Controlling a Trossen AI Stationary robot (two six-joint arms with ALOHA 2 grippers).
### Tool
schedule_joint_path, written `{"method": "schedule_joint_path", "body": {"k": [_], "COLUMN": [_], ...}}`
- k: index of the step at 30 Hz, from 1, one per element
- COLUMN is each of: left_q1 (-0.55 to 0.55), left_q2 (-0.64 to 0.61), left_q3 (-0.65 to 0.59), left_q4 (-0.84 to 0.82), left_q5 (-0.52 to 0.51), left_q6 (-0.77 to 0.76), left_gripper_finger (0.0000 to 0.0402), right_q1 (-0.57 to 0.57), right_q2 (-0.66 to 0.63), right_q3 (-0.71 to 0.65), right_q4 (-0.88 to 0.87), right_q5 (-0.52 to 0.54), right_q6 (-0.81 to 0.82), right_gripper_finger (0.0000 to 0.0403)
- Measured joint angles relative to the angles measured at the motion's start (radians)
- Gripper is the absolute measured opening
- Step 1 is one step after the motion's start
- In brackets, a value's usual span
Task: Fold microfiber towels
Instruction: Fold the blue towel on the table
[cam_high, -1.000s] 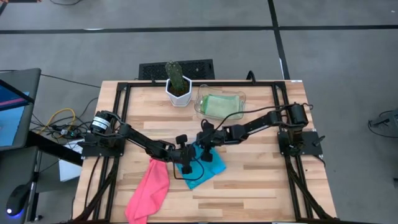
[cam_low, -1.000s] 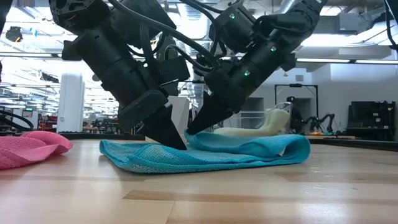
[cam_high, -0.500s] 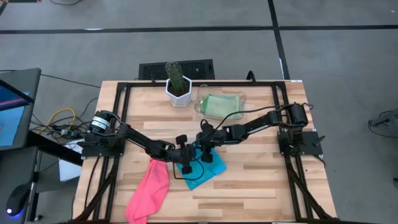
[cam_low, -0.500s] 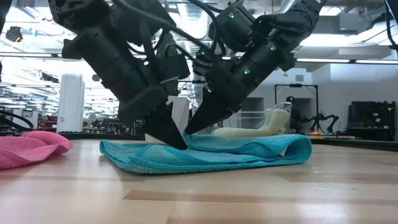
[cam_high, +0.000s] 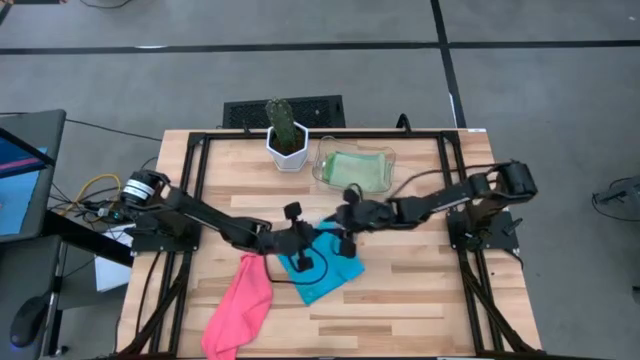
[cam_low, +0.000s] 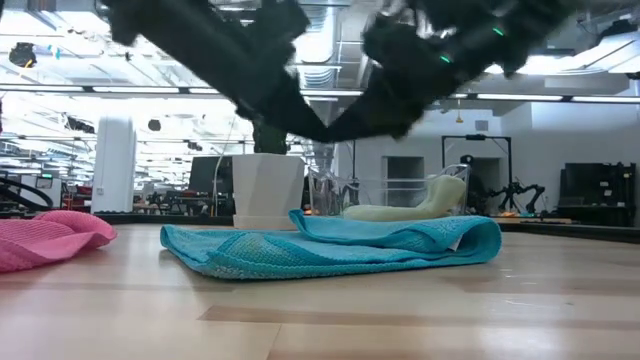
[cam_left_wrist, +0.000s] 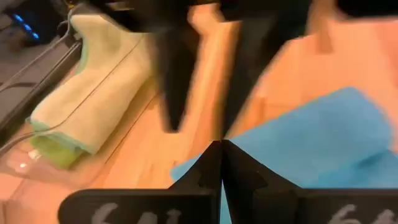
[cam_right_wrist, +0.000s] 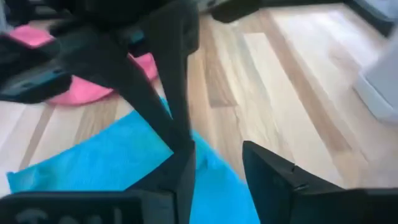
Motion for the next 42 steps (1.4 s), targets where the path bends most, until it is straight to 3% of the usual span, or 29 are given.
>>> {"method": "schedule_joint_path", "body": {"k": [5,11,17,21,33,37,42], "left_q1": [0.085,0.118,0.116,0.116,0.117,0.117,0.117], "left_q2": [0.076,0.177,0.217,0.217,0.223,0.223,0.223], "left_q3": [-0.001,-0.001,-0.001,-0.001,-0.001,-0.001,-0.001], "left_q4": [0.084,0.128,0.117,0.09,0.035,0.033,0.033], "left_q5": [0.124,0.204,0.215,0.215,0.214,0.214,0.213], "left_q6": [0.023,-0.002,-0.046,-0.049,-0.063,-0.064,-0.064], "left_gripper_finger": [0.0,0.0,0.0,0.0,0.0,0.0,0.0], "right_q1": [0.083,0.19,0.24,0.263,0.329,0.362,0.391], "right_q2": [0.025,0.232,0.41,0.463,0.314,0.326,0.447], "right_q3": [-0.262,-0.322,-0.285,-0.278,-0.28,-0.276,-0.267], "right_q4": [0.438,0.755,0.804,0.844,0.847,0.837,0.835], "right_q5": [0.084,0.158,0.17,0.213,0.217,0.236,0.282], "right_q6": [0.16,0.232,0.316,0.314,0.103,0.108,0.2], "right_gripper_finger": [0.0126,0.0086,0.0061,0.0052,0.0013,0.0015,0.0022]}}
